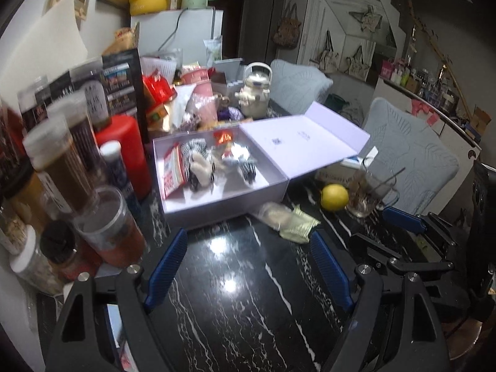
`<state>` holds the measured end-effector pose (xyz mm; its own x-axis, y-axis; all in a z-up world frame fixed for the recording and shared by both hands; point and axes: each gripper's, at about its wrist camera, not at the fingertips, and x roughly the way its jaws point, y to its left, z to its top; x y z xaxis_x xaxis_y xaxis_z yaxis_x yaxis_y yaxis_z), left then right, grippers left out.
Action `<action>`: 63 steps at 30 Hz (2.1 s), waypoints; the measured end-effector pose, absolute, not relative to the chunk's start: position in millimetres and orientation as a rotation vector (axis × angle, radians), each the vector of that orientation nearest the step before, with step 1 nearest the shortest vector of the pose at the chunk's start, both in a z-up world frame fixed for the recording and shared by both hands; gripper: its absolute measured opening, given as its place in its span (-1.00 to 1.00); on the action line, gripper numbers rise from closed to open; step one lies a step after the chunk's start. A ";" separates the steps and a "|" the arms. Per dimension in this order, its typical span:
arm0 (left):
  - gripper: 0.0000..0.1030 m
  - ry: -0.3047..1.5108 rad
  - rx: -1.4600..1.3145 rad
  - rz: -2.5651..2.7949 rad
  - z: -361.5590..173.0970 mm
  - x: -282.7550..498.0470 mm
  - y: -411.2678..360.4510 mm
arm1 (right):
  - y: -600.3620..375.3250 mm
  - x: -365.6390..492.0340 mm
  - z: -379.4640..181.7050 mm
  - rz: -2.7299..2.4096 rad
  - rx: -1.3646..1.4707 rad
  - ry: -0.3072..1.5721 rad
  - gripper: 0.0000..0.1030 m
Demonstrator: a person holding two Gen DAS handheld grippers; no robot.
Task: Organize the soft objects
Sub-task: 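Lower the left gripper onto the clear plastic bag and grasp it, then grasp the green packet beside the lemon with the right gripper while the left holds the bag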
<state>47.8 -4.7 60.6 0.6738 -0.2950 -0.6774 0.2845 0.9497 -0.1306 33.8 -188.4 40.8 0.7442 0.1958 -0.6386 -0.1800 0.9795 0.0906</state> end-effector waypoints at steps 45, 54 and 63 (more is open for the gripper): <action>0.59 1.138 0.010 -0.392 -79.5 207.9 -100.9 | -251.8 118.8 -48.1 0.104 0.078 0.967 0.53; -0.03 1.114 -0.015 -0.413 -83.0 195.0 -86.3 | -245.0 124.8 -53.9 0.142 0.088 0.981 0.53; -0.19 1.092 -0.021 -0.369 -70.4 160.6 -50.3 | -229.0 141.6 -67.7 0.197 0.138 1.015 0.53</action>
<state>160.6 -50.3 -70.4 0.4065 -0.3025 -0.8621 0.2822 0.9390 -0.1964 141.6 -229.0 -67.7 0.5123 0.2271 -0.8283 -0.0989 0.9736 0.2057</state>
